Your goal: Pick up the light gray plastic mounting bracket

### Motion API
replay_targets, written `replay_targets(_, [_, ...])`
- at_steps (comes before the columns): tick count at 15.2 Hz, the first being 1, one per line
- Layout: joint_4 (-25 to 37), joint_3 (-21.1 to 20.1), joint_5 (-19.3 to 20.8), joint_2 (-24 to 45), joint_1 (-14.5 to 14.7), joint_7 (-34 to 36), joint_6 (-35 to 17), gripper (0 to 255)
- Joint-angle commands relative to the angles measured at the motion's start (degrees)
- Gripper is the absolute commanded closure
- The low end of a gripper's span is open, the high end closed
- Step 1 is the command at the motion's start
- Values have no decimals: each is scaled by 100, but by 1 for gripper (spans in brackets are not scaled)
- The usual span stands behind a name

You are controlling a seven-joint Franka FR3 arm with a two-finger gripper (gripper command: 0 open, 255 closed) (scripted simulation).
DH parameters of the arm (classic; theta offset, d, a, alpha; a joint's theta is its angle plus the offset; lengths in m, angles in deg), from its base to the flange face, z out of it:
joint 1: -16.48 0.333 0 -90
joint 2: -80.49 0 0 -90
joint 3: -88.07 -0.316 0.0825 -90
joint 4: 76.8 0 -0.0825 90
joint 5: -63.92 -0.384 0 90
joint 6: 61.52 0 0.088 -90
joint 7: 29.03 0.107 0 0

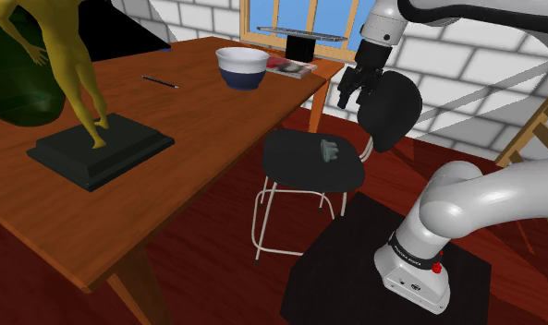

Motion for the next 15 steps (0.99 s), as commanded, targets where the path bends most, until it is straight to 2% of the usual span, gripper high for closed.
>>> replay_targets(1, [0, 0, 0, 0, 0, 0, 0, 0])
replay_targets(8, [-926, -14, 347, 421, -328, 269, -1268, 0])
replay_targets(15, [-1553, 15, 752, 1221, -710, 622, -2618, 0])
